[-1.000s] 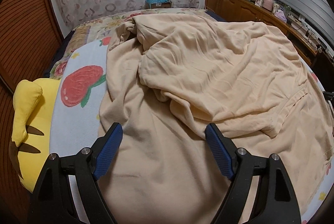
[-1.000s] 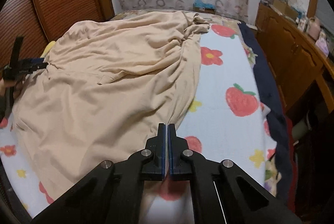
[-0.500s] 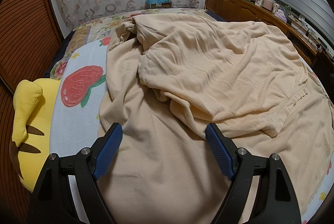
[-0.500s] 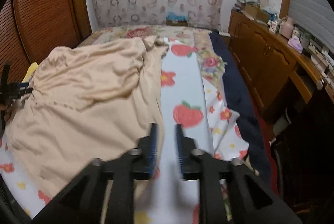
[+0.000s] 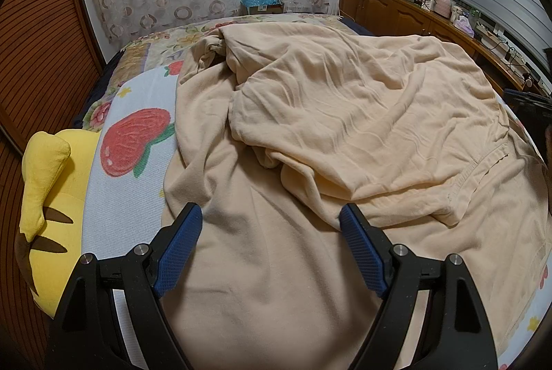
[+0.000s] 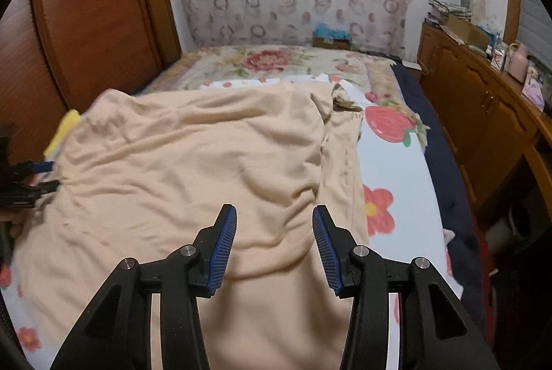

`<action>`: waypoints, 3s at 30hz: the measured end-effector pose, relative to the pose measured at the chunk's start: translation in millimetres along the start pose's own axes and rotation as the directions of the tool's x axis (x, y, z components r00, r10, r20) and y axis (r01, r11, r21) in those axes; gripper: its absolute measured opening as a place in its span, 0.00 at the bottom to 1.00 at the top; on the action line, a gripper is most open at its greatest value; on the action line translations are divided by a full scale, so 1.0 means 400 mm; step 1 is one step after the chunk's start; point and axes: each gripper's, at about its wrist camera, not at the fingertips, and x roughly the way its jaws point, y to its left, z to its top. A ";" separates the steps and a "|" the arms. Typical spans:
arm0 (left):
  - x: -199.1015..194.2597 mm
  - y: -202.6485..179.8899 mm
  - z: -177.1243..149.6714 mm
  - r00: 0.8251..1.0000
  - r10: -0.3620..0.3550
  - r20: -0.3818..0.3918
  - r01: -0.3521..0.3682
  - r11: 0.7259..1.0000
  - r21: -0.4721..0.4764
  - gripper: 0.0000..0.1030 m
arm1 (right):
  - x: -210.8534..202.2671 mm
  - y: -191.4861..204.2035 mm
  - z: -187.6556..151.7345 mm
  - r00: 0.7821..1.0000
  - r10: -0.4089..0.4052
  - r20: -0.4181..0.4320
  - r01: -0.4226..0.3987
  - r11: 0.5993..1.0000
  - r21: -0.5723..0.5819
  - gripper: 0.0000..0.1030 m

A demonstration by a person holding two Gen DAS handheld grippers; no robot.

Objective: Fold small clothes

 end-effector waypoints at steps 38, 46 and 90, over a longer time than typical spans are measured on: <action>-0.034 -0.025 0.099 0.994 -0.045 0.103 0.047 0.999 -0.021 0.04 | 0.028 0.043 0.020 0.999 0.050 -0.008 -0.050 0.996 -0.069 0.04; -0.220 -0.007 0.075 0.958 -0.078 0.276 0.100 0.993 -0.065 0.03 | -0.149 0.016 0.052 0.979 0.108 0.172 -0.102 0.994 -0.044 0.03; -0.284 0.025 -0.261 0.994 0.017 0.104 0.000 0.988 -0.155 0.76 | -0.341 0.007 -0.314 0.998 -0.057 -0.034 0.059 0.997 0.048 0.39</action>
